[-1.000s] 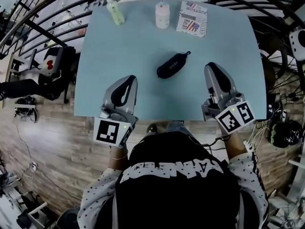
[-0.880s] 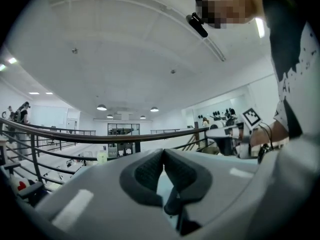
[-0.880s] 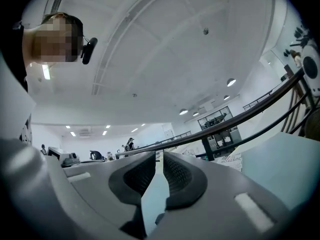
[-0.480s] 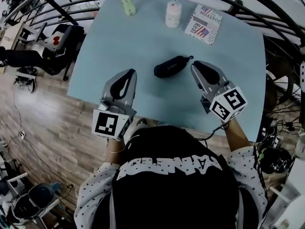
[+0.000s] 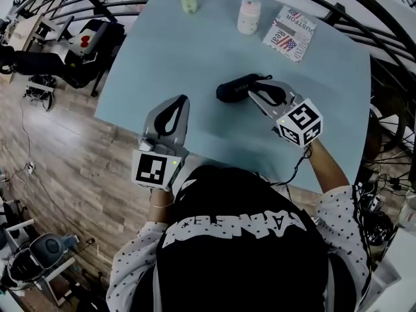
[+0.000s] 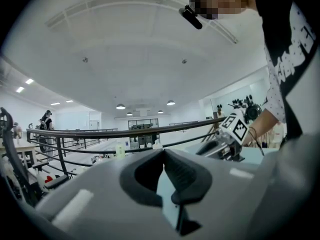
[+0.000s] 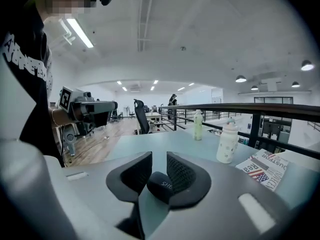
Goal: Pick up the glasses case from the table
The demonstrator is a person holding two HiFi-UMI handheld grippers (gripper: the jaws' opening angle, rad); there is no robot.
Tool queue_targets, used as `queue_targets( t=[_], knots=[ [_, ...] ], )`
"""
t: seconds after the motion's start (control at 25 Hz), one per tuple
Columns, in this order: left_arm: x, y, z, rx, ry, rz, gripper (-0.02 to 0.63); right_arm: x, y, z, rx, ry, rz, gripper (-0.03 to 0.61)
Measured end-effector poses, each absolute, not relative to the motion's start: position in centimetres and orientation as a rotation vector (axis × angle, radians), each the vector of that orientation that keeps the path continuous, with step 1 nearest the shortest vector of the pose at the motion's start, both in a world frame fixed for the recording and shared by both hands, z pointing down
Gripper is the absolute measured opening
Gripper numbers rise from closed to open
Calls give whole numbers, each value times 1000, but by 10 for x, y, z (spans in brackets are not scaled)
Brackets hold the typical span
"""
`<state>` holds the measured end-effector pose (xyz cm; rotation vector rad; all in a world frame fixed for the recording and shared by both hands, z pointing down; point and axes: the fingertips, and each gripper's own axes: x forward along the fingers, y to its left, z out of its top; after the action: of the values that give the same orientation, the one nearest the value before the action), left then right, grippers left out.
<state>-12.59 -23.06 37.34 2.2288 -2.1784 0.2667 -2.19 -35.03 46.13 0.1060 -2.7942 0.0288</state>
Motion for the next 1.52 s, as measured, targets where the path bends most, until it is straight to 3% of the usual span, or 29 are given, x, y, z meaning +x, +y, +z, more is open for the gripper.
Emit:
queue_targets(
  t=[0.36, 0.72, 1.04, 1.52],
  knots=[
    [-153, -231, 380, 2176, -2200, 266, 0, -57, -355, 506, -122, -2586, -202, 149],
    [-186, -225, 378, 2112, -2269, 239, 0, -76, -344, 564, -420, -2244, -545, 288],
    [-209, -213, 388, 2024, -2293, 242, 0, -77, -346, 601, -586, -2038, -631, 380],
    [-222, -200, 393, 1956, -2330, 241, 0, -83, -356, 632, -626, -1928, -601, 396]
  ],
)
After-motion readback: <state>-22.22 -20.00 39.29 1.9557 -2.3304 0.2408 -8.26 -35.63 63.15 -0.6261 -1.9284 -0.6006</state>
